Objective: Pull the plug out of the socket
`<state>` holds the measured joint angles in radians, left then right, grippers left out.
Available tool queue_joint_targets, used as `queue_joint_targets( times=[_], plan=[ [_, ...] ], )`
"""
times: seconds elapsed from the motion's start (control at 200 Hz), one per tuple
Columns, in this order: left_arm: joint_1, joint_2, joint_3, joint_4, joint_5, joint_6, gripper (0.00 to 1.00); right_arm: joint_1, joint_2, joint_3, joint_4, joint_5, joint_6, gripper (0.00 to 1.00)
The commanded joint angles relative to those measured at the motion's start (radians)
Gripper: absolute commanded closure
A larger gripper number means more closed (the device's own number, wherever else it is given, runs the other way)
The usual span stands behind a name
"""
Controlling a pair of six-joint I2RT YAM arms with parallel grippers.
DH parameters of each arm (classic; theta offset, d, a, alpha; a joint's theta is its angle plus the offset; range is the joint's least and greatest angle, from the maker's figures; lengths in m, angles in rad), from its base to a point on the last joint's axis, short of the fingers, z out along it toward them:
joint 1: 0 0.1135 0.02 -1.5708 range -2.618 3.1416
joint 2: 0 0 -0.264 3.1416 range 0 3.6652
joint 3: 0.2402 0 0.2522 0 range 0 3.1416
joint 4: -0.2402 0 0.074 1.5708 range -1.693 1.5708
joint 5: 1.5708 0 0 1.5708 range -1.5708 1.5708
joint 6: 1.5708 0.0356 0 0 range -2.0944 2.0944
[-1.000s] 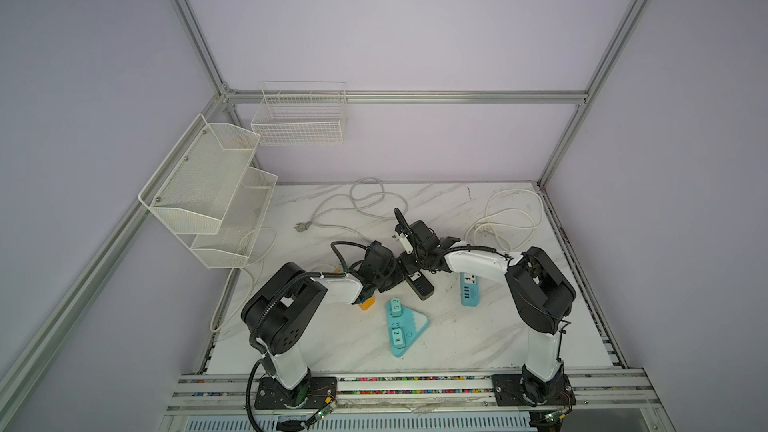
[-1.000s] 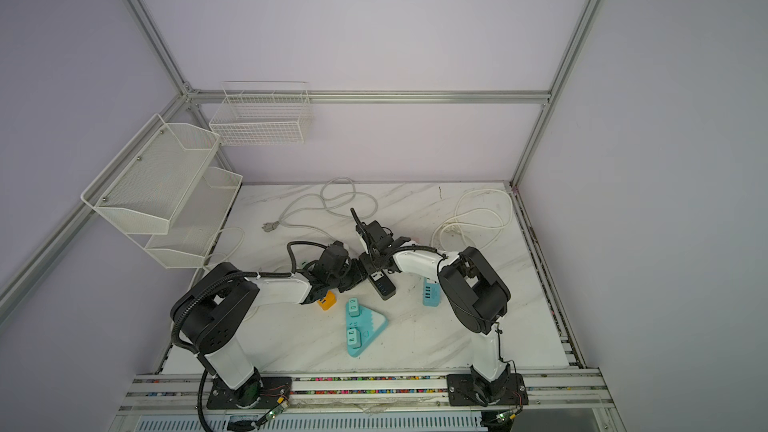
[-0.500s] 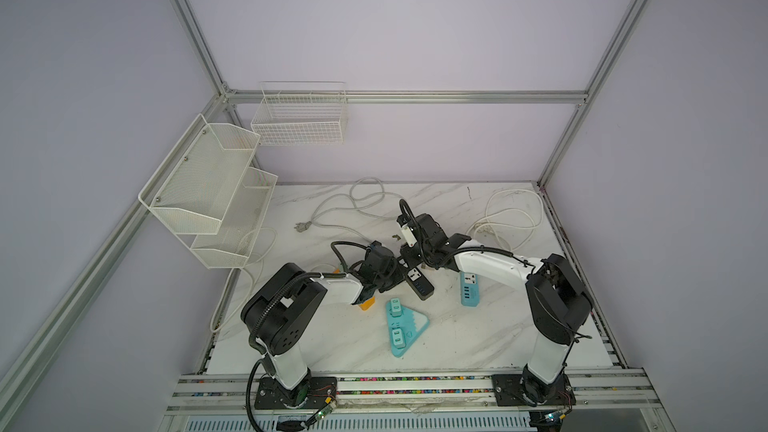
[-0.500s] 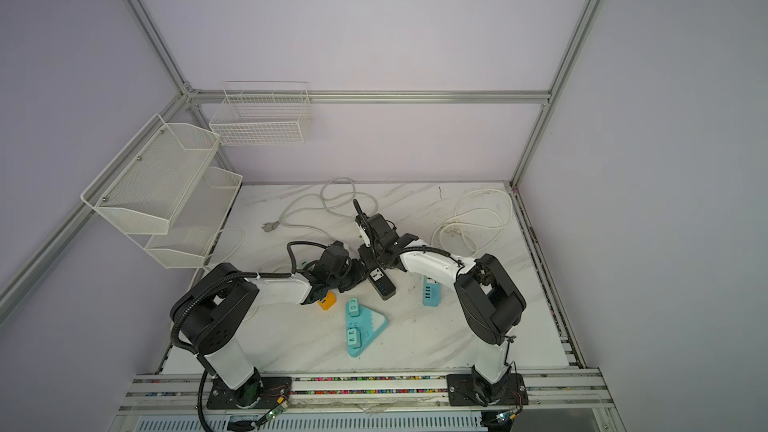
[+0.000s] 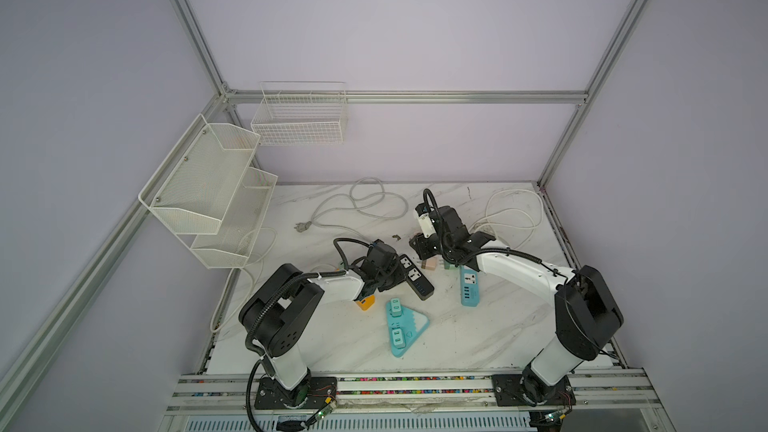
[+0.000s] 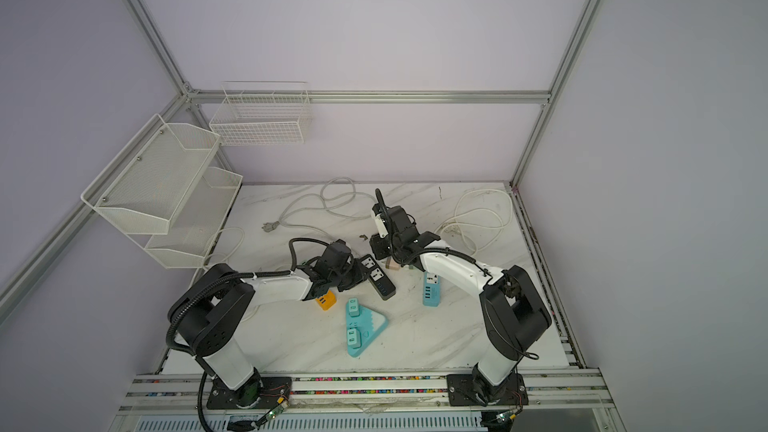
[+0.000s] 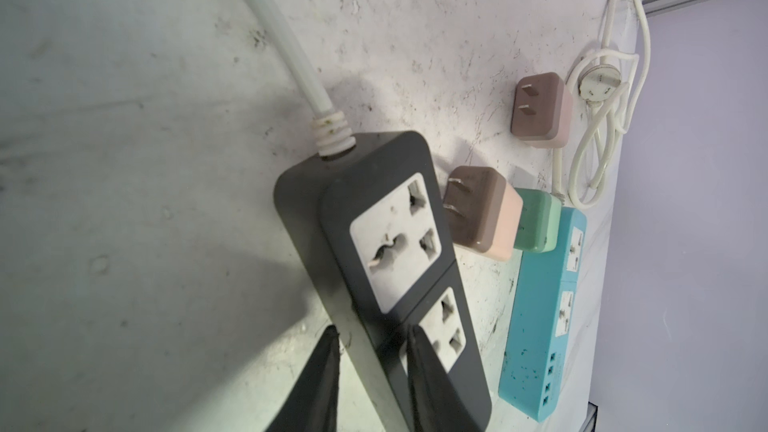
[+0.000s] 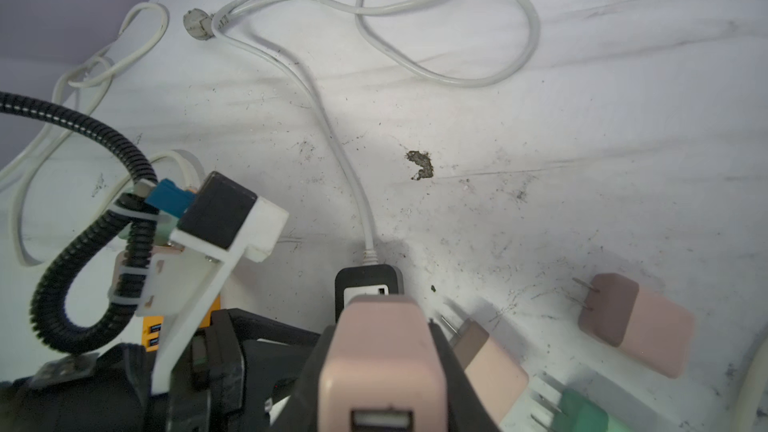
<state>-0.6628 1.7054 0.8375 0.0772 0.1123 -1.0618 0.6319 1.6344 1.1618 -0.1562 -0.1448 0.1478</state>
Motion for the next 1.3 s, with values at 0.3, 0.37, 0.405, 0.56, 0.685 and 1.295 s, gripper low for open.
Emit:
queue_joint_targets(
  times=[0.3, 0.37, 0.405, 0.56, 0.685, 1.295],
  plan=[
    [-0.006, -0.210, 0.034, -0.080, -0.082, 0.075, 0.66, -0.106, -0.079, -0.145, 0.225, -0.077, 0.273, 0.83],
    [-0.006, -0.244, 0.012, -0.082, -0.094, 0.078, 0.65, -0.113, -0.068, -0.158, 0.263, -0.097, 0.302, 0.83],
    [-0.005, -0.261, 0.001, -0.083, -0.100, 0.080, 0.64, -0.115, -0.059, -0.161, 0.277, -0.107, 0.312, 0.83],
    [-0.005, -0.352, -0.041, -0.110, -0.129, 0.098, 0.60, -0.130, 0.004, -0.137, 0.296, -0.134, 0.340, 0.83],
    [-0.004, -0.400, -0.069, -0.124, -0.147, 0.115, 0.57, -0.159, 0.049, -0.141, 0.357, -0.166, 0.396, 0.83],
    [-0.003, -0.450, -0.113, -0.160, -0.156, 0.138, 0.45, -0.193, 0.302, -0.043, 0.480, -0.207, 0.457, 0.82]
  ],
)
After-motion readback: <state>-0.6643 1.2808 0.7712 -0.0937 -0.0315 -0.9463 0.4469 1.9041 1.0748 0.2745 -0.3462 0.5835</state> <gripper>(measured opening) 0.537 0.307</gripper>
